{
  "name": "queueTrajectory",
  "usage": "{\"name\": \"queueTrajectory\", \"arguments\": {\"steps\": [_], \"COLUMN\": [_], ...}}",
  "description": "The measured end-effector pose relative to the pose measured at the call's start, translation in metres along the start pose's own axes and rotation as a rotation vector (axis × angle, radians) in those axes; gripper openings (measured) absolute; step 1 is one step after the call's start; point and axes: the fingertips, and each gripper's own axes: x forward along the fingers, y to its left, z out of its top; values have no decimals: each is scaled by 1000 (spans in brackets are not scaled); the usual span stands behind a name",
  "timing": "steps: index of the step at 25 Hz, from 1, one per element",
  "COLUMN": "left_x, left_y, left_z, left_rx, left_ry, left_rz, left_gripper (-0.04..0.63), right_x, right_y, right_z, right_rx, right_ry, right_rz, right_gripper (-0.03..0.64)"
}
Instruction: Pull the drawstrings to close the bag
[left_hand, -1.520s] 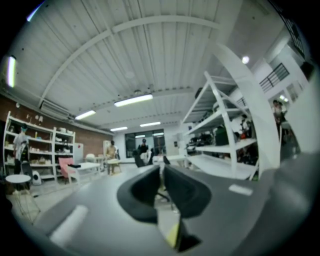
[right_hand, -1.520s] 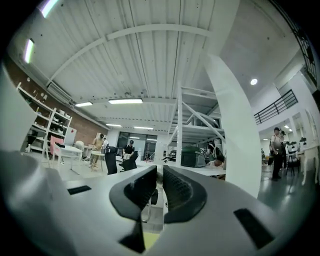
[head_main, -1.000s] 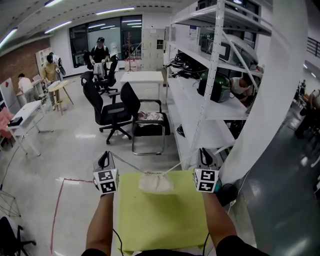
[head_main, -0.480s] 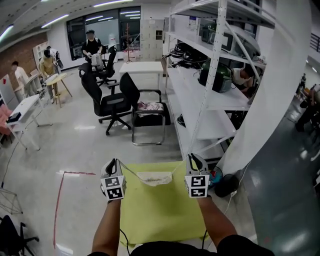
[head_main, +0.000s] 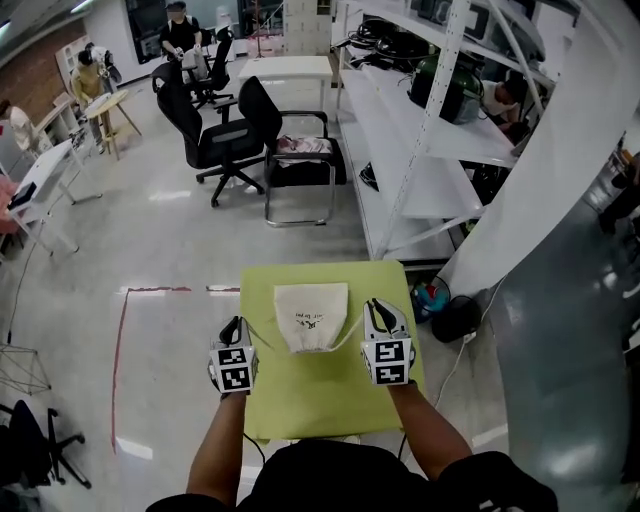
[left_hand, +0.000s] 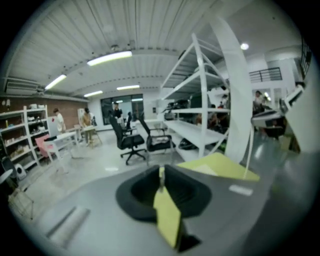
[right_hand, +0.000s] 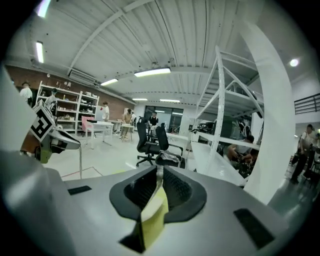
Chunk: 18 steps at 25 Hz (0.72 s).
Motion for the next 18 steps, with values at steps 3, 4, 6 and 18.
{"name": "queueTrajectory", "arguments": {"steps": [3, 4, 6, 18], "left_x": [-3, -3, -4, -13], "left_y": [-12, -15, -22, -76], "left_z": [-31, -39, -54, -154], "left_rx": [-6, -15, -33, -26], "left_ry": [62, 78, 105, 306], "left_rz": [-20, -28, -39, -125], "left_gripper": [35, 35, 35, 43], "right_x": [-9, -11, -16, -34], "right_y": [10, 14, 19, 61], "right_z": [-33, -44, -64, -165], "right_rx": [14, 15, 15, -60], "right_ry": [68, 92, 132, 337], "right_rz": [13, 20, 34, 180], "right_gripper": [35, 35, 35, 37]}}
